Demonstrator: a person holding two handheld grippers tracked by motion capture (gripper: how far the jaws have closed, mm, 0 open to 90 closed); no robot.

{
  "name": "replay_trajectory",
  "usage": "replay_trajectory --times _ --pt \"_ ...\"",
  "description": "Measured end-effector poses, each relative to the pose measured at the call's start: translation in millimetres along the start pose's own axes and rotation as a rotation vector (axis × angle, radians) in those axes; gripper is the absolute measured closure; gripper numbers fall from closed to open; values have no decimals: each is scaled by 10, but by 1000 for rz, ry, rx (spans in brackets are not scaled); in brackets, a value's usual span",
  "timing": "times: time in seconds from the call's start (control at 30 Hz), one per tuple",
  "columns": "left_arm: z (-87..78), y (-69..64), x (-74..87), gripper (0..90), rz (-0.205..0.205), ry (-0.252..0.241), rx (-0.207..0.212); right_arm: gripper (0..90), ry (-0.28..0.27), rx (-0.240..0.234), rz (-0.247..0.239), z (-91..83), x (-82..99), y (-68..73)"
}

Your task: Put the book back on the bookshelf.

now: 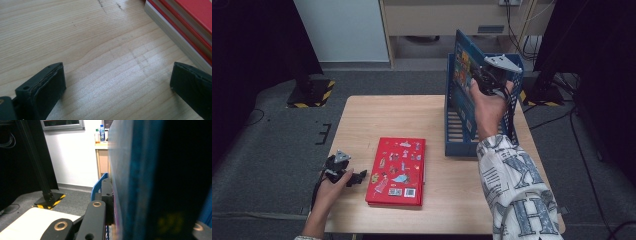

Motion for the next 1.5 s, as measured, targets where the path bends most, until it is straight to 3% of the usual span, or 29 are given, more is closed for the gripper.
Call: replay_trajectory --times 0.3,0.5,0.7,1.23,1.5 --pt "-4 -12 3 0 -1 2 5 825 -2 2 6 98 146 33" --pt "-3 -12 3 0 -1 1 5 825 -11 -8 26 128 162 35" --pt "-3 -12 3 0 -1 2 5 825 -8 -10 14 158 181 37" --pt "-5 -9 3 0 4 5 6 824 26 -4 22 266 554 16" --pt "-5 -9 3 0 4 6 7 824 17 -12 14 272 632 6"
Point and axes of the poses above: each handheld gripper's, and its own axes: z roughly forward along the jaws, x roughly out of its underside, y roughly to its left, the point moved 2 cm from there along z, roughly forward along the jaws, and after that the axes turned 5 degrees about -y, right-handed, at the moved point
